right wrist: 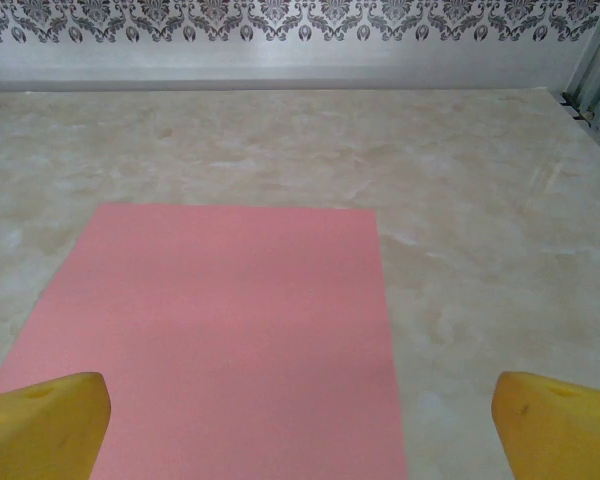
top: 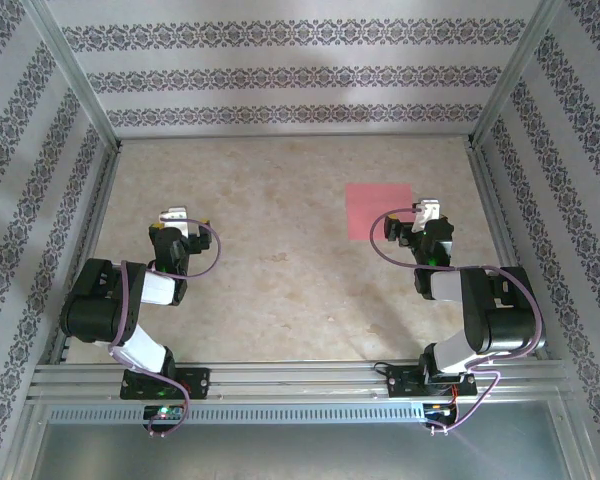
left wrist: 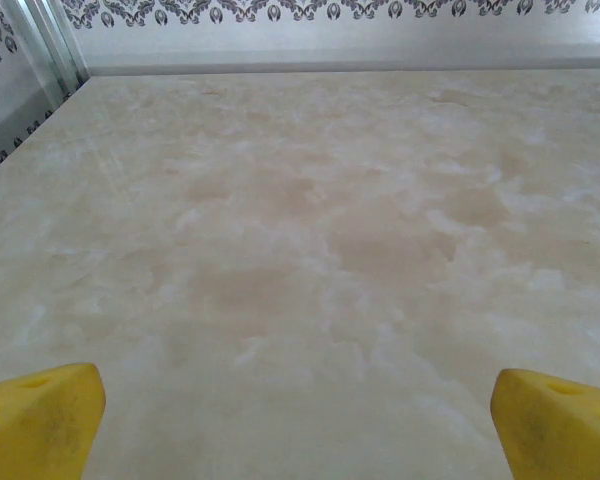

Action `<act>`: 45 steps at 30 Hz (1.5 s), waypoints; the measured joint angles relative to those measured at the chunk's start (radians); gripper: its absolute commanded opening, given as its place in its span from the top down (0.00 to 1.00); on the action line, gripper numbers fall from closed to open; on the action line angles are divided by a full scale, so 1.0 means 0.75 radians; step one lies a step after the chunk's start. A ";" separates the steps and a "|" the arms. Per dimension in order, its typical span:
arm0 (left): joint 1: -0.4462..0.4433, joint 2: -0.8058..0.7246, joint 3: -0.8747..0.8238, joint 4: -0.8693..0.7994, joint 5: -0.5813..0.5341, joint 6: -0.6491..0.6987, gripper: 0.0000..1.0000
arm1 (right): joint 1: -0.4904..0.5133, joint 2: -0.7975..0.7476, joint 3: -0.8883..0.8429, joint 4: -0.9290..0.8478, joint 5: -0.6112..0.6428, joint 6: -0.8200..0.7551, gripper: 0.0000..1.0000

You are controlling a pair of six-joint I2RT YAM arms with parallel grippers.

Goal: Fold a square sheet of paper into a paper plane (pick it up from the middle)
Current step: Move the square sheet of paper to the center of the table.

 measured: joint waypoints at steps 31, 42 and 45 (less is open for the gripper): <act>0.000 0.000 0.000 0.000 0.000 -0.001 0.01 | 0.000 0.000 0.000 0.000 0.000 0.000 0.02; 0.000 -0.021 -0.092 0.086 0.050 0.007 0.01 | 0.001 -0.070 -0.001 -0.050 0.002 -0.001 0.02; 0.000 -0.137 -0.138 0.051 0.034 0.008 0.01 | 0.012 -0.217 0.005 -0.154 0.037 0.001 0.02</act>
